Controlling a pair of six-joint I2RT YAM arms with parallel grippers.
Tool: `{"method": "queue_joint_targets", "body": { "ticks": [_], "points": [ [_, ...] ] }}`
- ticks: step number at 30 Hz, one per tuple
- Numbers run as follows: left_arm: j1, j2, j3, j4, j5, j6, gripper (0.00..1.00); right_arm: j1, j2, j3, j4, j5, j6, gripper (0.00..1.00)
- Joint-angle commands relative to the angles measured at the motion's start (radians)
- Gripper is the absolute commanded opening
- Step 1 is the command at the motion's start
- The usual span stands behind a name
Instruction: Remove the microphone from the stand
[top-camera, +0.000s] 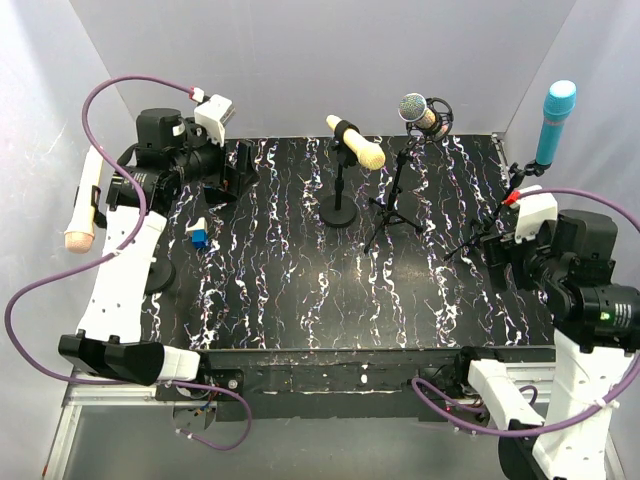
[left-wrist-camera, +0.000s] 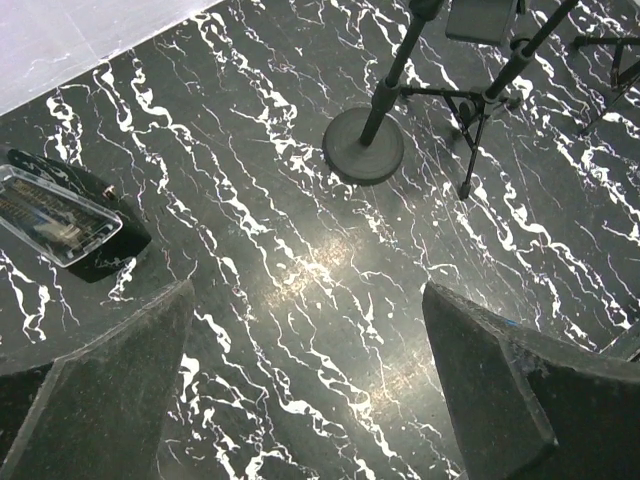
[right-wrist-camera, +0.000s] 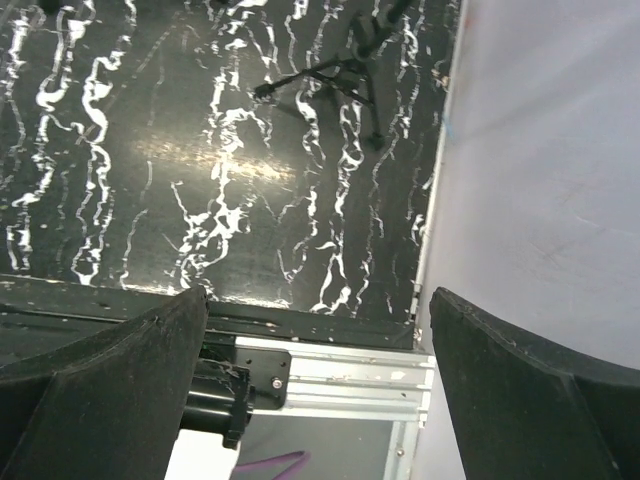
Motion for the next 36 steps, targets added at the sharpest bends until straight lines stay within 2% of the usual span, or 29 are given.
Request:
{"method": "queue_joint_targets", "body": {
  "ticks": [1,5,11,18,20,23,27,29,36],
  "points": [
    [0.001,-0.015,0.063,-0.116,0.012,0.073,0.98,-0.006,0.027,0.065,-0.005,-0.138,0.035,0.98],
    [0.0,-0.01,0.1,-0.174,0.104,0.094,0.98,-0.004,0.042,0.098,-0.008,-0.269,0.028,0.98],
    [-0.002,-0.082,0.063,-0.188,0.274,0.177,0.98,-0.003,0.104,0.19,-0.034,-0.511,0.036,0.94],
    [-0.01,-0.051,0.124,-0.302,0.336,0.335,0.98,0.019,0.231,0.373,-0.06,-0.602,0.033,0.92],
    [-0.017,-0.047,0.132,-0.302,0.336,0.362,0.98,0.045,0.266,0.422,-0.072,-0.594,0.022,0.92],
    [-0.033,-0.039,0.133,-0.302,0.325,0.404,0.97,0.17,0.306,0.457,-0.06,-0.53,0.021,0.91],
    [-0.059,-0.013,0.15,-0.299,0.308,0.404,0.96,0.42,0.352,0.503,-0.013,-0.362,0.054,0.91],
    [-0.068,-0.002,0.152,-0.286,0.307,0.396,0.97,0.494,0.374,0.516,0.024,-0.288,0.087,0.91],
    [-0.114,0.044,0.176,-0.19,0.306,0.395,0.98,0.556,0.499,0.606,0.175,-0.183,0.217,0.91]
  ]
}}
